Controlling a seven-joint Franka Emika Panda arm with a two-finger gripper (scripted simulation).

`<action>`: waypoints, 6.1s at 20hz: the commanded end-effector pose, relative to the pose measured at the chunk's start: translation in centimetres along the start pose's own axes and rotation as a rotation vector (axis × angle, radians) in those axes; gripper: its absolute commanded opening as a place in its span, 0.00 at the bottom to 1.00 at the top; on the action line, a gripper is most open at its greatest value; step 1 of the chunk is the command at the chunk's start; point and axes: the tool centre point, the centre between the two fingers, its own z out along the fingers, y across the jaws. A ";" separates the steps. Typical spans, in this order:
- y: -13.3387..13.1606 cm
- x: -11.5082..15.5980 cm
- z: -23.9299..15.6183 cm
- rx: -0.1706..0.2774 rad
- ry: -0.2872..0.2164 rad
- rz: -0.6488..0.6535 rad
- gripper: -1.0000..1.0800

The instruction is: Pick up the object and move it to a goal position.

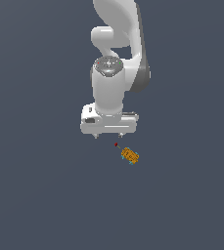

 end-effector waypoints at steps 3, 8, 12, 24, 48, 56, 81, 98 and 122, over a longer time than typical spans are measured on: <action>0.2 0.4 -0.3 -0.004 0.009 -0.002 0.96; 0.0 0.3 0.0 -0.004 0.006 -0.019 0.96; -0.3 0.3 0.6 -0.005 0.004 -0.063 0.96; -3.0 0.3 4.5 -0.004 -0.011 -0.357 0.96; -8.2 -0.6 10.9 0.031 -0.020 -0.873 0.96; -8.2 -0.7 12.3 0.031 -0.020 -0.870 0.96; -8.3 -0.7 15.6 0.030 -0.020 -0.874 0.00; -13.3 0.8 3.0 0.031 -0.020 -0.876 0.00; -22.0 4.3 -19.2 0.032 -0.020 -0.874 0.00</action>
